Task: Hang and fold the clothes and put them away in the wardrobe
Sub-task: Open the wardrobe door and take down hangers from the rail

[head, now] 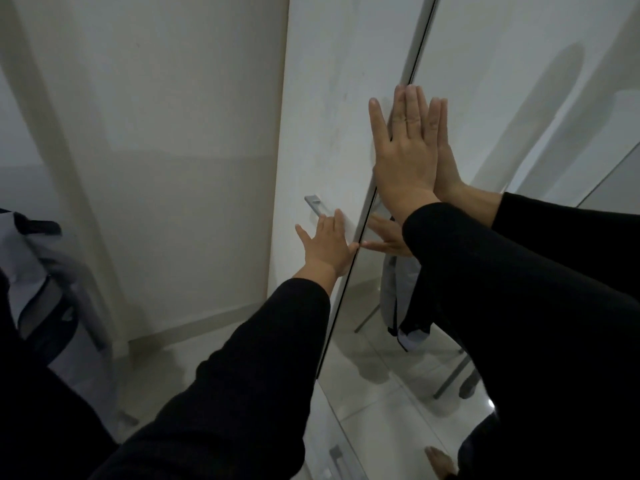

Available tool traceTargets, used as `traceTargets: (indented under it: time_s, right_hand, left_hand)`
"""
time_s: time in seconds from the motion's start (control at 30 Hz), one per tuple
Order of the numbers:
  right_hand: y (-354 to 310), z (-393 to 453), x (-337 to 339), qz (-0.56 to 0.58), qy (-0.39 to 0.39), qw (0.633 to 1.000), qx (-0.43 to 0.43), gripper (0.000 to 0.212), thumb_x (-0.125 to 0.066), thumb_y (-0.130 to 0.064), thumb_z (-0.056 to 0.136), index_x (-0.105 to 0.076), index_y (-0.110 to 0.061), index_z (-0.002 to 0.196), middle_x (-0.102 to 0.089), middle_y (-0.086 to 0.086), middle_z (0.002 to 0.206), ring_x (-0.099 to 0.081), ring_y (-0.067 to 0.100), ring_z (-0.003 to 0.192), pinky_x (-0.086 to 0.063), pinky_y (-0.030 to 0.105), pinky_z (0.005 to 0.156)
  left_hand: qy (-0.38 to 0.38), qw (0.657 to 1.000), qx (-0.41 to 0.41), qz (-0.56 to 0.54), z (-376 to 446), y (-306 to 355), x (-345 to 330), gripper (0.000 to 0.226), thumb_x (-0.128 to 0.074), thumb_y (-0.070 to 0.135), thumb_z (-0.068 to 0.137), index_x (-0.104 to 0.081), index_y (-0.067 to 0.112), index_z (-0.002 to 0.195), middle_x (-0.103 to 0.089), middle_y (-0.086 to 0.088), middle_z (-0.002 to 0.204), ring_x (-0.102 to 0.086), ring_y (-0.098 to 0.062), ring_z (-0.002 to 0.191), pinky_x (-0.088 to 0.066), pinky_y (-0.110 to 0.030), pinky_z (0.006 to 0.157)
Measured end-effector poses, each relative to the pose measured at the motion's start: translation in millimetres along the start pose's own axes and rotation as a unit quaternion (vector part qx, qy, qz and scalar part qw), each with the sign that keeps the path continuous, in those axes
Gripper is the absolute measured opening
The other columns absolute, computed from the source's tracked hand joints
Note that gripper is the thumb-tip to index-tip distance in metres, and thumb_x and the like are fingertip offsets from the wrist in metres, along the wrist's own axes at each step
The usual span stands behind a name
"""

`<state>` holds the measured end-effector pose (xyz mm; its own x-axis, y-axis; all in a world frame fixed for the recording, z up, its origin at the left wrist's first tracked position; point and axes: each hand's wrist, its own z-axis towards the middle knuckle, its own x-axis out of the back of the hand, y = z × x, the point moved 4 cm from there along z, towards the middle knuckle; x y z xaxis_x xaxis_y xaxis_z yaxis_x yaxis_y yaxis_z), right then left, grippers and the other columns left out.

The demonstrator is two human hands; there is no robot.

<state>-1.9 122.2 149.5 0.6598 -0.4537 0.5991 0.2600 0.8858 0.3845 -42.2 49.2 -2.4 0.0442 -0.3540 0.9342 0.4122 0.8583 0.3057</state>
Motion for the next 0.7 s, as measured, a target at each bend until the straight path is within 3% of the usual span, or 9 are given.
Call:
traceTargets:
  time_s: [0.2, 0.33, 0.37, 0.47, 0.5, 0.57, 0.6, 0.67, 0.7]
  right_hand:
    - [-3, -1, 4, 0.027, 0.028, 0.999, -0.01, 0.07, -0.041, 0.001, 0.094, -0.005, -0.016, 0.153, -0.003, 0.024, 0.157, 0.0, 0.036, 0.147, 0.01, 0.051, 0.112]
    - [-38, -6, 28, -0.005, 0.089, 0.996, 0.001, 0.079, -0.061, -0.003, 0.085, -0.019, -0.015, 0.151, -0.017, 0.022, 0.155, -0.017, 0.035, 0.145, -0.004, 0.056, 0.113]
    - [-22, 10, -11, 0.006, 0.053, 0.999, -0.009, 0.082, -0.064, -0.009, 0.083, -0.018, -0.015, 0.151, -0.014, 0.018, 0.156, -0.014, 0.034, 0.146, -0.005, 0.057, 0.113]
    - [27, 55, -119, 0.049, -0.095, 0.994, -0.031, 0.114, -0.072, -0.047, 0.068, 0.001, -0.023, 0.152, 0.014, 0.002, 0.156, 0.032, 0.029, 0.139, -0.01, 0.06, 0.116]
    - [22, 56, -111, 0.083, -0.094, 0.992, -0.031, 0.114, -0.071, -0.048, 0.069, 0.003, -0.023, 0.152, 0.017, 0.001, 0.155, 0.035, 0.028, 0.137, -0.008, 0.06, 0.116]
    - [-31, 28, -36, 0.056, -0.048, 0.996, -0.047, 0.09, -0.059, -0.024, 0.085, 0.001, -0.019, 0.152, 0.014, 0.002, 0.156, 0.017, 0.024, 0.145, 0.009, 0.055, 0.114]
    - [-65, 13, 8, 0.075, -0.002, 0.997, -0.022, 0.085, -0.057, -0.019, 0.089, -0.001, -0.018, 0.153, 0.009, 0.005, 0.159, 0.009, 0.024, 0.147, 0.01, 0.053, 0.113]
    - [-99, -3, 56, 0.091, 0.025, 0.995, -0.013, 0.088, -0.061, -0.024, 0.089, -0.001, -0.018, 0.153, 0.003, 0.006, 0.161, 0.003, 0.023, 0.148, 0.011, 0.051, 0.112]
    - [-101, 7, 42, 0.069, 0.023, 0.997, 0.007, 0.089, -0.061, -0.028, 0.089, 0.0, -0.018, 0.153, 0.004, 0.005, 0.161, 0.003, 0.023, 0.148, 0.012, 0.05, 0.111]
  left_hand:
    - [-0.001, 0.999, 0.019, 0.036, 4, -5, 6, 0.08, -0.029, 0.059, 0.094, -0.004, 0.009, 0.151, -0.028, -0.011, 0.148, -0.022, -0.025, 0.141, -0.002, -0.068, 0.109]
    - [0.021, 0.999, 0.004, 0.03, -2, -25, 13, 0.082, -0.028, 0.064, 0.092, -0.011, 0.008, 0.149, -0.034, -0.012, 0.142, -0.03, -0.026, 0.137, -0.002, -0.068, 0.11]
    - [0.024, 0.999, -0.003, 0.03, -5, -30, 16, 0.082, -0.028, 0.064, 0.092, -0.012, 0.008, 0.149, -0.035, -0.013, 0.142, -0.031, -0.026, 0.136, -0.003, -0.066, 0.111]
    - [0.02, 0.999, -0.01, 0.026, -13, -45, 25, 0.081, -0.027, 0.064, 0.092, -0.013, 0.008, 0.149, -0.036, -0.013, 0.143, -0.031, -0.026, 0.138, -0.004, -0.063, 0.113]
    - [0.018, 1.0, -0.007, 0.02, -15, -51, 29, 0.081, -0.028, 0.064, 0.092, -0.015, 0.008, 0.149, -0.038, -0.012, 0.142, -0.032, -0.026, 0.137, -0.004, -0.063, 0.113]
    - [0.02, 1.0, -0.007, 0.013, -18, -67, 35, 0.077, -0.031, 0.064, 0.091, -0.023, 0.01, 0.145, -0.044, -0.01, 0.136, -0.039, -0.026, 0.132, -0.007, -0.063, 0.113]
    - [0.021, 1.0, -0.01, 0.013, -19, -76, 37, 0.073, -0.032, 0.064, 0.091, -0.026, 0.012, 0.142, -0.047, -0.01, 0.132, -0.043, -0.026, 0.128, -0.009, -0.063, 0.112]
    - [0.019, 1.0, -0.016, 0.01, -23, -96, 42, 0.067, -0.034, 0.061, 0.091, -0.028, 0.015, 0.139, -0.049, -0.008, 0.128, -0.048, -0.026, 0.122, -0.011, -0.065, 0.111]
    - [0.018, 1.0, -0.019, 0.009, -26, -106, 46, 0.066, -0.035, 0.059, 0.091, -0.026, 0.017, 0.141, -0.049, -0.007, 0.128, -0.049, -0.027, 0.121, -0.011, -0.066, 0.11]
